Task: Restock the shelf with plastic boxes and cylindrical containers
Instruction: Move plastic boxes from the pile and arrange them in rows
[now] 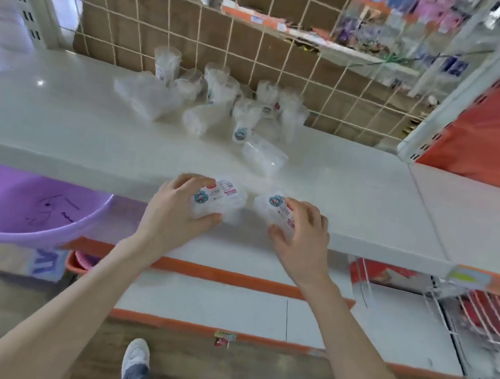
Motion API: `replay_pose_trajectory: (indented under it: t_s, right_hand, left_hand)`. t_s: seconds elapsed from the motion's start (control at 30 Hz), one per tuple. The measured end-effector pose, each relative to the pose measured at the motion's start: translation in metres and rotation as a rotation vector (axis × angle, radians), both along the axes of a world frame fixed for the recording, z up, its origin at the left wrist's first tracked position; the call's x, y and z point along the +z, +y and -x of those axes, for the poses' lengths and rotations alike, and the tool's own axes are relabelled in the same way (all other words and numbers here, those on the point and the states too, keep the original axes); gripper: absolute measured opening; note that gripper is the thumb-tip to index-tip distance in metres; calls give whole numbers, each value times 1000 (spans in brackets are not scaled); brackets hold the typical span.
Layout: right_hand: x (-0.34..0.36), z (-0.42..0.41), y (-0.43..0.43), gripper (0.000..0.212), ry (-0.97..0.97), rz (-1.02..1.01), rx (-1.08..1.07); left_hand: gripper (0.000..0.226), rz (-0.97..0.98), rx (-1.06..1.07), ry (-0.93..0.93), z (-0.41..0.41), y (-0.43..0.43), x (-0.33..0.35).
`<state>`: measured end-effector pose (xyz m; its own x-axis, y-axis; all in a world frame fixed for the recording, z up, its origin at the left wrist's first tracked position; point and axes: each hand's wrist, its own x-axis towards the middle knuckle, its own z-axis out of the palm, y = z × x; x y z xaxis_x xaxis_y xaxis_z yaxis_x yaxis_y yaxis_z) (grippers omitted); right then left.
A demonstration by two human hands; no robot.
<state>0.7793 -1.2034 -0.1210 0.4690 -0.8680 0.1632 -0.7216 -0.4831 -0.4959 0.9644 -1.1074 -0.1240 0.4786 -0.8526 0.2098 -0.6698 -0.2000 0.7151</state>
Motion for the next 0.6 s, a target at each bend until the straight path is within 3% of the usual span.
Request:
replay_pose_trajectory:
  t_s: [0.3, 0.6]
  right_hand:
    - [-13, 159, 17, 49, 52, 36, -149]
    - [-20, 250, 25, 46, -37, 18, -353]
  left_hand:
    - [51, -43, -182, -17, 144, -18, -10]
    - [53, -37, -398, -38, 235, -52, -10]
